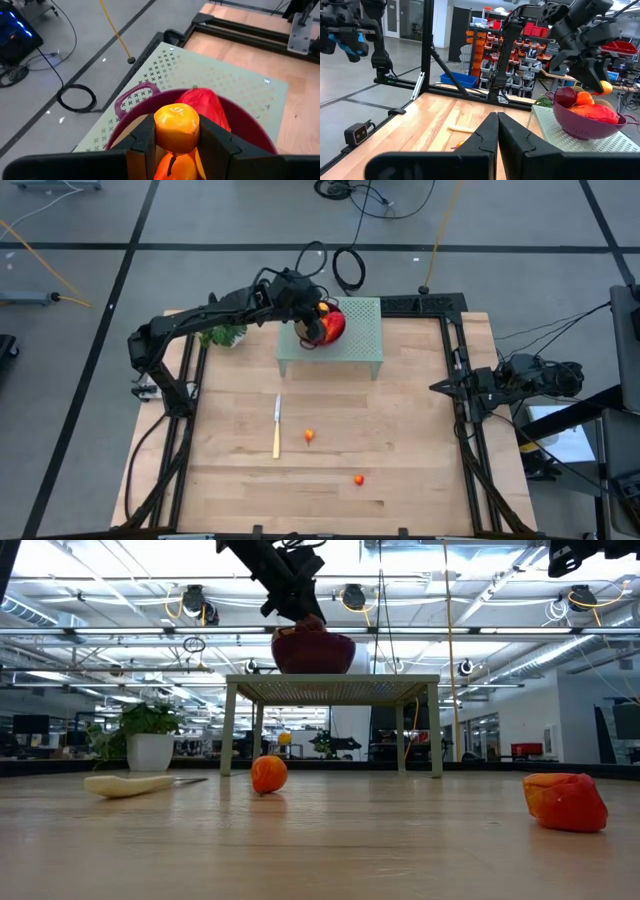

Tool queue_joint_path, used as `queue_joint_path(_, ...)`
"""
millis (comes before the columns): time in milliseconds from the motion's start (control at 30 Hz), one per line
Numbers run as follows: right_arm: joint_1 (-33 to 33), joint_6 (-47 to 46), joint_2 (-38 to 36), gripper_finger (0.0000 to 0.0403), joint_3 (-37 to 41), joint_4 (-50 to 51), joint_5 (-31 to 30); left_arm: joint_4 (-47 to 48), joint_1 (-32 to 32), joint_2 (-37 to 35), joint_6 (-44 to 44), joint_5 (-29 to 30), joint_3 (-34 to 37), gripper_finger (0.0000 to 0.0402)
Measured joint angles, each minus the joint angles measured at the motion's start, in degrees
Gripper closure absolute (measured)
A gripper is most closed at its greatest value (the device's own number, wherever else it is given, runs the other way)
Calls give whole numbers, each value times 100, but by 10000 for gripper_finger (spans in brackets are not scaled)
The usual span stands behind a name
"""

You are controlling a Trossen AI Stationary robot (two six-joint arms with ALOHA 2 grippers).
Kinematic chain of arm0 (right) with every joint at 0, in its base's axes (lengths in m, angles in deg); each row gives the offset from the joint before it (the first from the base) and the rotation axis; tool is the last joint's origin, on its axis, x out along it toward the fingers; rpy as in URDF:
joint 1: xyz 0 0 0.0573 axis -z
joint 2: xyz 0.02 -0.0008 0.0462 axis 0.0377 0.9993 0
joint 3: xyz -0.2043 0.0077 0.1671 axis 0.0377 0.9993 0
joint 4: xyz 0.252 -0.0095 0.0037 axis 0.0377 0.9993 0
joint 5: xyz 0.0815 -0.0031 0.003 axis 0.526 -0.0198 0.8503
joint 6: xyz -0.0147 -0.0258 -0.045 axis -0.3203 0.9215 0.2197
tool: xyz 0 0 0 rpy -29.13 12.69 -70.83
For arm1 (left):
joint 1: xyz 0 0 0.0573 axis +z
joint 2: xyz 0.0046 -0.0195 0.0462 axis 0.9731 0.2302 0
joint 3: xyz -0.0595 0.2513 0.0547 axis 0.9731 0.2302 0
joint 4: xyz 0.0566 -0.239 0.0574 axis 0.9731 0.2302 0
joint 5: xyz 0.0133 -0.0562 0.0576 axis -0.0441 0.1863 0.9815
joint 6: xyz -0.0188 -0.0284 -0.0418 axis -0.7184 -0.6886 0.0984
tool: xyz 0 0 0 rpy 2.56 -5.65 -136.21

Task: Pick & Place Fruit
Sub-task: Put the pear into the strainer bowl on the shelf

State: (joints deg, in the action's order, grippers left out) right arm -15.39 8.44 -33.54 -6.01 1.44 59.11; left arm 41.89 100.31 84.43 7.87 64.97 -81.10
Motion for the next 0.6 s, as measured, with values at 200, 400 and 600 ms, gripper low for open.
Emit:
queue_joint_path(200, 0, 0, -1, 399, 0, -1, 0, 16, 0, 0, 50, -2, 0, 293)
queue_joint_path(400, 1, 0, -1, 399, 0, -2, 0, 177, 0, 0, 313, -2, 0, 293)
queue_joint_path(600, 1, 1, -1, 399, 0, -2, 0, 175, 0, 0, 401, 200, 0, 293)
